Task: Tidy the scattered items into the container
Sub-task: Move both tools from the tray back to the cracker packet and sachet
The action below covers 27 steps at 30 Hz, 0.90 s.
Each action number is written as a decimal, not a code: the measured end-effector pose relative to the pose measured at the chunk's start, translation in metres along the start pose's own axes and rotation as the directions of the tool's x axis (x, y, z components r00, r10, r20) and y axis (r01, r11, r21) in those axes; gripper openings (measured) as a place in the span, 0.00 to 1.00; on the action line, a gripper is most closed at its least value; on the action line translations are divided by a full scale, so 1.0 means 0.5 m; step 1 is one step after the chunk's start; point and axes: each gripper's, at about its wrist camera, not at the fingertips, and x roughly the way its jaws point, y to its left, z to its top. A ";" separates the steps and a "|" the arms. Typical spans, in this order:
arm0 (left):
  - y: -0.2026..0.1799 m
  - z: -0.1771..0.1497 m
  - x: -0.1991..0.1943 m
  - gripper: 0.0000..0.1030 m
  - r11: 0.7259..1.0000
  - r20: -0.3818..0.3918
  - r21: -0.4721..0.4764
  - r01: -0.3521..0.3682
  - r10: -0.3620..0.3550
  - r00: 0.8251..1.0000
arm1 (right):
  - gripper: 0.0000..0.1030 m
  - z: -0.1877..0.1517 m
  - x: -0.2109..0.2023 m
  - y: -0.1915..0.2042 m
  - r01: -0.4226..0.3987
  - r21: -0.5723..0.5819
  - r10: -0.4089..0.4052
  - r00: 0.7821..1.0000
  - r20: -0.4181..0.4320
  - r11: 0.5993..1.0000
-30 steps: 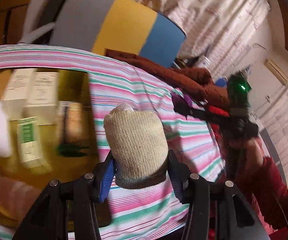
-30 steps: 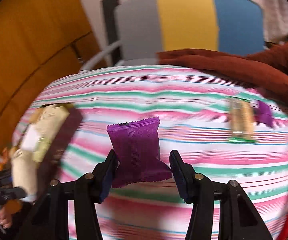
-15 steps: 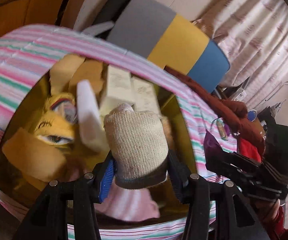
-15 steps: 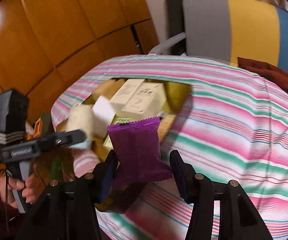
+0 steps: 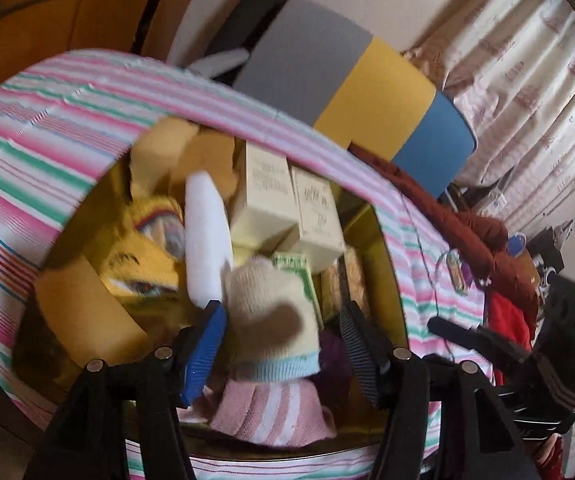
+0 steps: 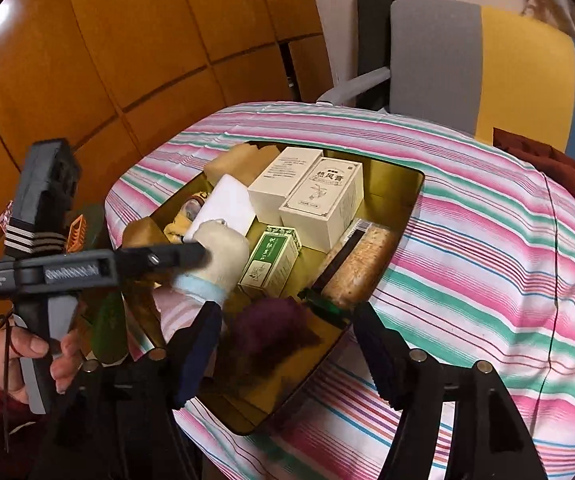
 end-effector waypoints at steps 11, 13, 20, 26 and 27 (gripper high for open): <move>-0.023 0.015 -0.011 0.61 1.000 0.040 -0.025 0.005 -0.004 0.999 | 0.68 -0.017 -0.026 -0.055 0.000 0.093 -0.002 1.000 0.027 0.996; -0.034 0.012 -0.005 0.61 1.000 0.030 -0.018 0.011 -0.010 0.999 | 0.68 -0.019 -0.031 -0.064 -0.002 0.103 -0.002 0.999 0.034 0.995; -0.093 -0.004 0.016 0.61 0.998 -0.010 0.057 0.029 -0.029 1.000 | 0.69 -0.024 -0.045 -0.092 0.011 0.129 -0.017 0.999 0.048 0.992; -0.142 -0.016 0.031 0.61 0.993 -0.042 0.112 0.043 -0.038 0.998 | 0.69 -0.030 -0.060 -0.118 0.029 0.154 -0.038 0.998 0.057 0.988; -0.150 -0.017 0.033 0.61 0.992 -0.046 0.120 0.047 -0.042 0.998 | 0.69 -0.032 -0.062 -0.122 0.033 0.158 -0.043 0.997 0.059 0.987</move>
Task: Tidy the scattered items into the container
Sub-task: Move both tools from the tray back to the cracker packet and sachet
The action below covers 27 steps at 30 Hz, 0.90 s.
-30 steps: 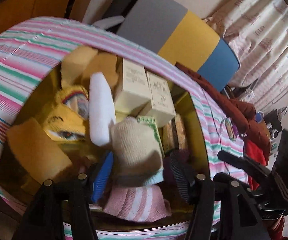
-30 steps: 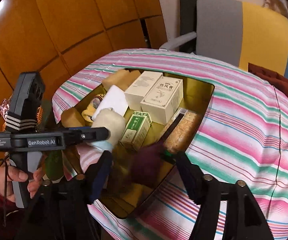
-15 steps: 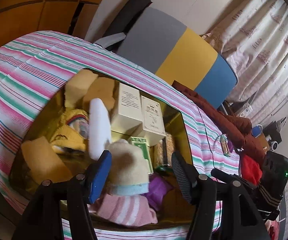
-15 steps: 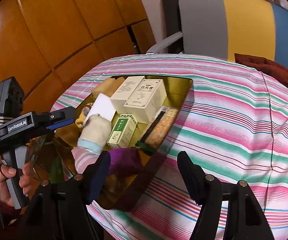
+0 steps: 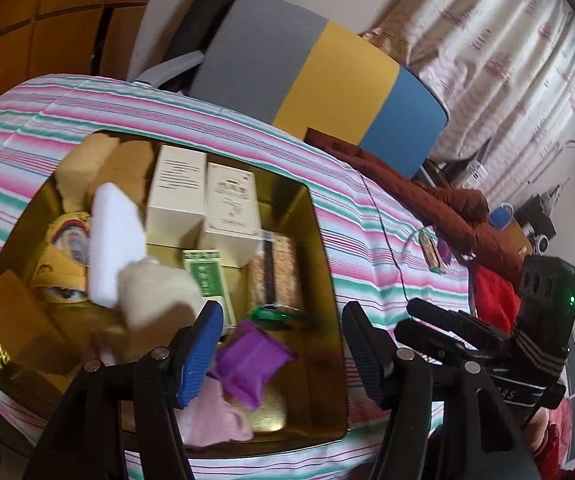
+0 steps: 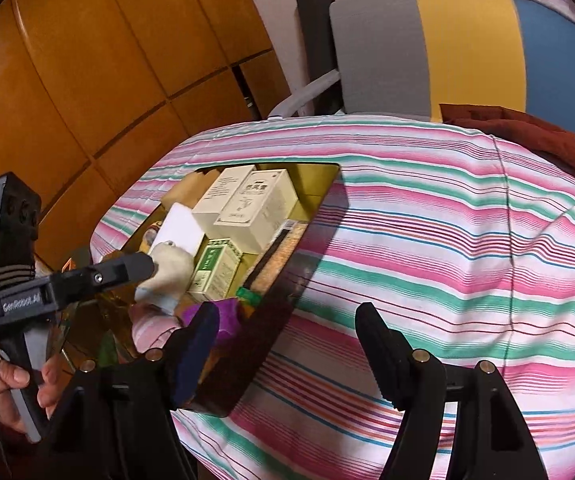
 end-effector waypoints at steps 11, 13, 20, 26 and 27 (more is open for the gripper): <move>-0.050 -0.004 0.018 0.61 0.999 -0.031 0.050 0.016 -0.014 0.999 | 0.71 -0.003 -0.036 -0.056 0.066 0.047 -0.067 0.997 0.030 0.997; -0.061 -0.007 0.022 0.61 0.998 -0.039 0.061 0.020 -0.018 0.999 | 0.71 -0.004 -0.043 -0.068 0.075 0.060 -0.077 0.996 0.035 0.995; -0.101 -0.015 0.041 0.61 0.994 -0.071 0.100 0.035 -0.028 0.997 | 0.71 -0.002 -0.064 -0.105 0.126 0.079 -0.129 0.991 0.033 0.989; -0.141 -0.022 0.056 0.61 0.988 -0.096 0.145 0.054 -0.040 0.995 | 0.72 0.000 -0.084 -0.148 0.179 0.112 -0.182 0.983 0.021 0.977; -0.145 -0.022 0.058 0.61 0.987 -0.100 0.149 0.058 -0.043 0.994 | 0.72 0.000 -0.088 -0.156 0.181 0.122 -0.185 0.982 0.020 0.976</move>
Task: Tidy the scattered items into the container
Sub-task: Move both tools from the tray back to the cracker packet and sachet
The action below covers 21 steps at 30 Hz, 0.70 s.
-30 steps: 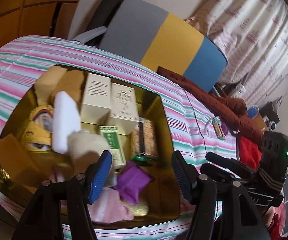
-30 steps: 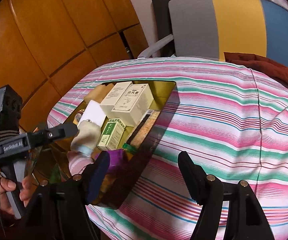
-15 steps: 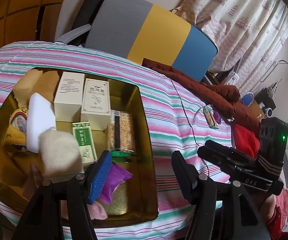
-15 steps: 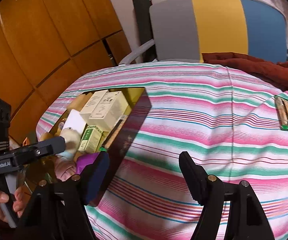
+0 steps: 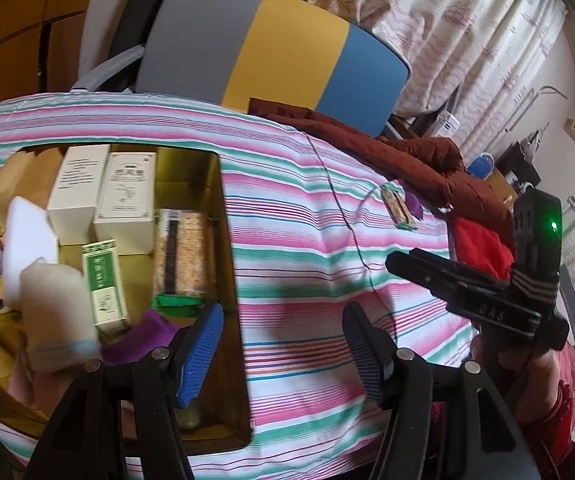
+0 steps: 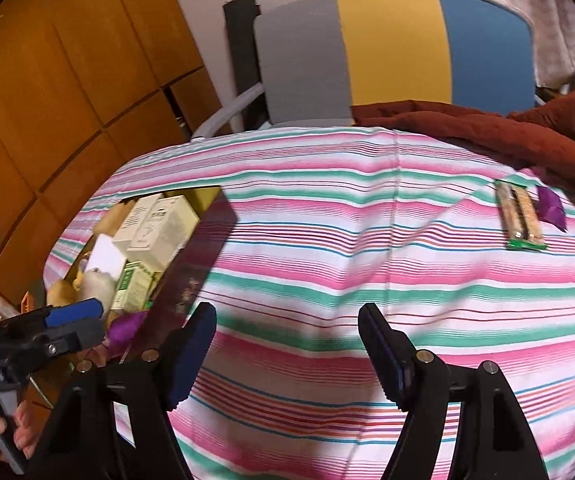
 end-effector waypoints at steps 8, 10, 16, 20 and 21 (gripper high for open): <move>-0.049 0.007 0.025 0.61 0.998 -0.033 0.051 0.026 -0.024 0.999 | 0.75 0.008 -0.016 -0.054 0.056 0.033 -0.055 0.998 -0.007 0.998; -0.062 0.009 0.034 0.61 0.997 -0.043 0.066 0.032 -0.029 0.999 | 0.75 0.011 -0.020 -0.063 0.063 0.031 -0.063 0.998 -0.007 0.998; -0.102 0.012 0.065 0.61 0.993 -0.082 0.105 0.060 -0.052 0.995 | 0.75 0.024 -0.031 -0.103 0.103 0.024 -0.103 0.995 -0.010 0.994; -0.130 0.015 0.089 0.61 0.988 -0.106 0.137 0.071 -0.056 0.993 | 0.75 0.041 -0.041 -0.169 0.142 0.058 -0.142 0.990 -0.014 0.988; -0.136 0.015 0.095 0.61 0.987 -0.111 0.143 0.073 -0.058 0.992 | 0.75 0.046 -0.045 -0.186 0.145 0.074 -0.144 0.989 -0.012 0.987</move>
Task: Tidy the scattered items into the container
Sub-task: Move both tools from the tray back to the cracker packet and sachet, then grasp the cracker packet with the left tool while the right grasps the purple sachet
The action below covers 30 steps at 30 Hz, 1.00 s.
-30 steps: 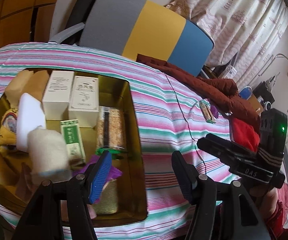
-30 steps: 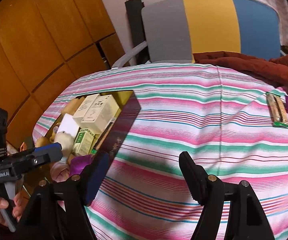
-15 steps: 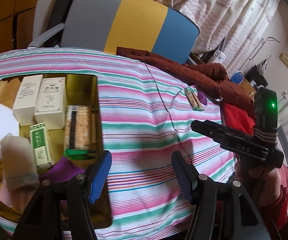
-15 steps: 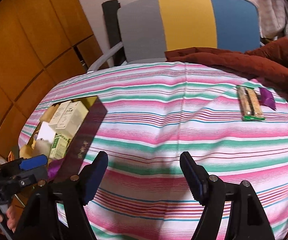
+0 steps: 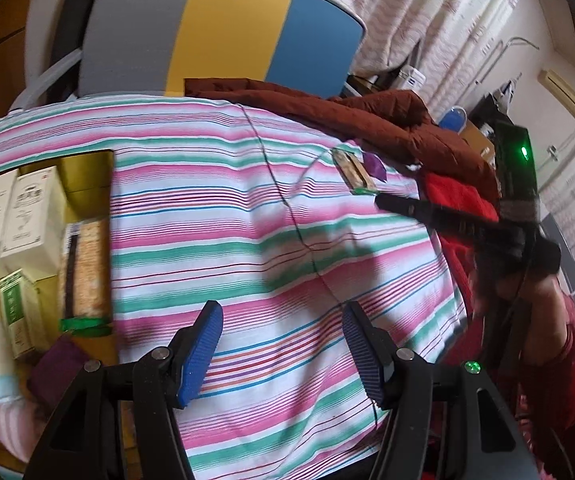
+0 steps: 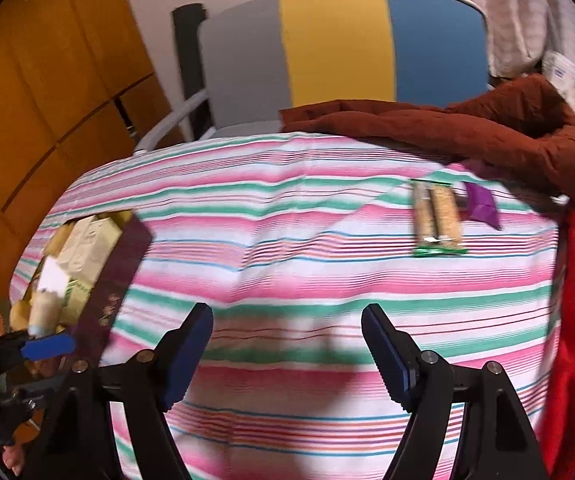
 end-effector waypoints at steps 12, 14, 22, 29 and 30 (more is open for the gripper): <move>-0.057 0.034 0.100 0.61 0.998 -0.100 0.041 0.041 -0.037 0.994 | 0.83 0.088 0.057 -0.311 0.277 0.165 -0.290 0.955 0.057 0.947; -0.063 0.040 0.115 0.61 0.998 -0.111 0.040 0.043 -0.038 0.993 | 0.83 0.108 0.082 -0.345 0.276 0.178 -0.290 0.956 0.053 0.944; -0.078 0.087 0.176 0.61 0.999 -0.141 0.032 0.034 -0.029 0.990 | 0.83 0.166 0.181 -0.391 0.241 0.179 -0.253 0.966 0.048 0.954; -0.112 0.151 0.242 0.61 0.998 -0.134 0.030 0.058 -0.054 0.989 | 0.61 0.167 0.247 -0.418 0.242 0.173 -0.244 0.970 -0.011 0.955; -0.119 0.160 0.253 0.61 0.997 -0.136 0.030 0.065 -0.061 0.989 | 0.59 0.169 0.245 -0.419 0.237 0.167 -0.237 0.971 -0.022 0.957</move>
